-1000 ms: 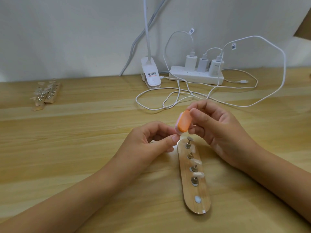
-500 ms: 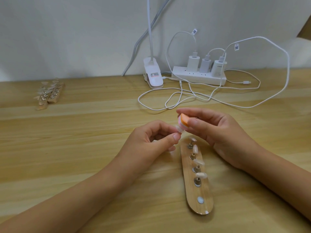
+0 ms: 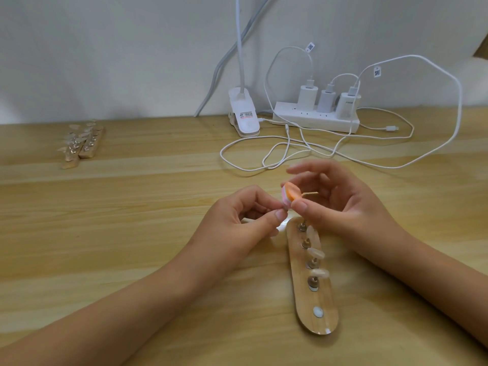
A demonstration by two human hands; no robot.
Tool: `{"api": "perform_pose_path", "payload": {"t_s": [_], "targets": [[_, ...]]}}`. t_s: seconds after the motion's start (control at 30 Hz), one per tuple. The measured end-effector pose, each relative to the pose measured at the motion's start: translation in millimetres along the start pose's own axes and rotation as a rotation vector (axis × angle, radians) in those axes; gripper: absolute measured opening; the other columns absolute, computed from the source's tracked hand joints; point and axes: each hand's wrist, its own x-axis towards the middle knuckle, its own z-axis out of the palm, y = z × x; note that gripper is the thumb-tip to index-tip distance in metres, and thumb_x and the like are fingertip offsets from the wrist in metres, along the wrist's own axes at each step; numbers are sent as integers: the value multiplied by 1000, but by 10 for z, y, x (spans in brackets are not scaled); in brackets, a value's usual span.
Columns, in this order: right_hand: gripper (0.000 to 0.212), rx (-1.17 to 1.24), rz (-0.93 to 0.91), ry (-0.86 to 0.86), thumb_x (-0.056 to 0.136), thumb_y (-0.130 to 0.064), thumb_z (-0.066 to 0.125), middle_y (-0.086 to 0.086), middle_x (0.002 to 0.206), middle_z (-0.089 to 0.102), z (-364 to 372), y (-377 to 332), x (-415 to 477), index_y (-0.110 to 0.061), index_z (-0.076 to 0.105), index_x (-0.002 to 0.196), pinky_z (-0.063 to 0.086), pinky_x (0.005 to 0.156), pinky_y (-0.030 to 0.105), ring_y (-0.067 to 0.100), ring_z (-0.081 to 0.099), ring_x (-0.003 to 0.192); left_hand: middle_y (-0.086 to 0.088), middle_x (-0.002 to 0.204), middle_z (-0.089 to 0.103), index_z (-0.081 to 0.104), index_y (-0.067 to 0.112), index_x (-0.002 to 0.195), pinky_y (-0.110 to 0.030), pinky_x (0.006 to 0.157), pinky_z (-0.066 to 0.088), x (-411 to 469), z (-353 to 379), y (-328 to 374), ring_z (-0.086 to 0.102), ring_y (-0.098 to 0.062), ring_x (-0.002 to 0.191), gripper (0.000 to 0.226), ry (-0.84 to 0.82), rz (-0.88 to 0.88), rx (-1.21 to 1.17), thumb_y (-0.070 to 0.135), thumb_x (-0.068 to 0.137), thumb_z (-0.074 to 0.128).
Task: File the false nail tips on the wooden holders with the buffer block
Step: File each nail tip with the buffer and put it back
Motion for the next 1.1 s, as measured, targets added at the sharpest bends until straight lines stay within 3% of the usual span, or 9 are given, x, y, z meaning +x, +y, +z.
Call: {"api": "perform_pose_path", "payload": {"t_s": [0.1, 0.2, 0.33, 0.4, 0.47, 0.6, 0.83, 0.93, 1.1], "targets": [[24, -110, -96, 11, 81, -23, 75, 6, 106, 68, 52, 14, -29, -24, 64, 102, 53, 92, 40, 27, 66, 105, 9, 73, 68, 68, 29, 75, -18, 67, 51, -6, -8, 2, 65, -5, 68, 10, 1, 10, 2, 35, 78, 74], [23, -156, -55, 82, 80, -25, 78, 5, 104, 69, 34, 29, -6, -21, 64, 98, 52, 95, 47, 23, 66, 103, 8, 75, 67, 68, 28, 75, -32, 75, 55, -9, -9, -8, 64, -4, 70, 8, 4, 1, 3, 30, 79, 75], [23, -243, -175, 60, 83, -26, 73, -1, 108, 70, 70, 8, -51, -22, 62, 102, 51, 93, 39, 23, 65, 107, 11, 72, 67, 67, 30, 75, -16, 67, 51, -22, 2, 16, 65, -3, 72, 9, -7, 30, 30, 34, 80, 73], [22, -245, -137, 81, 84, -27, 77, 0, 105, 70, 65, 26, -29, -22, 62, 100, 51, 93, 43, 22, 65, 104, 10, 72, 67, 68, 28, 75, -12, 66, 47, -22, -8, 20, 66, -4, 70, 6, 4, 26, 17, 32, 78, 70], [21, -205, -78, 107, 84, -26, 78, 2, 101, 69, 42, 34, -8, -20, 63, 97, 50, 93, 49, 23, 65, 101, 8, 73, 67, 68, 22, 78, -13, 67, 48, -25, -14, 10, 65, -4, 70, 7, 11, 24, 7, 27, 80, 71], [21, -306, -239, 58, 84, -26, 72, -1, 104, 67, 77, 24, -41, -20, 61, 101, 51, 90, 43, 23, 65, 105, 8, 73, 68, 68, 27, 74, -16, 68, 50, -23, -6, 15, 66, -5, 72, 9, 9, 26, 0, 30, 80, 75], [22, -351, -265, 76, 83, -27, 72, 1, 108, 65, 62, 47, -36, -21, 60, 100, 49, 92, 49, 25, 63, 111, -1, 78, 69, 70, 21, 77, -26, 78, 57, 4, -15, 5, 66, -9, 74, 12, 32, -32, -102, 29, 75, 79], [23, -295, -169, 120, 81, -33, 71, -1, 108, 68, 60, 53, -26, -22, 61, 98, 47, 95, 49, 21, 63, 112, 7, 73, 68, 67, 17, 77, -23, 75, 56, 5, -14, 10, 64, -4, 69, 10, 46, -43, -143, 25, 73, 71], [22, -440, -311, 91, 84, -27, 70, 1, 112, 65, 67, 33, -36, -21, 60, 102, 48, 92, 44, 22, 62, 111, -5, 76, 69, 66, 15, 75, -19, 68, 54, -2, 3, 28, 64, -7, 70, 10, 56, -47, -170, 23, 72, 69]]}}
